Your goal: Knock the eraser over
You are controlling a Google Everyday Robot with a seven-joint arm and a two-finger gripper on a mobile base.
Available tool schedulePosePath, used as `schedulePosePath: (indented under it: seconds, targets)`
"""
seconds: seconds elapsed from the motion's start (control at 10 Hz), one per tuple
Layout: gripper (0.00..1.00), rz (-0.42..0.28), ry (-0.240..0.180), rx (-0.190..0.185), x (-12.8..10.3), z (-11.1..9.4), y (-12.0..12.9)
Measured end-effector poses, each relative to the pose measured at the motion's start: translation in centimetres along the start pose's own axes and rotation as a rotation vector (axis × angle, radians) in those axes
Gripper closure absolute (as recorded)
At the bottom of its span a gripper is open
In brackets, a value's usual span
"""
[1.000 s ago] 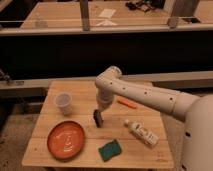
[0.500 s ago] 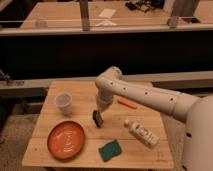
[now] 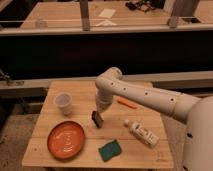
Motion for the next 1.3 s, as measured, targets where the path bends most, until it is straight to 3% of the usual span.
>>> schedulePosePath:
  seconds: [1.3]
  targets:
    - [0.93, -0.013, -0.051, -0.004, -1.3, -0.1, 1.0]
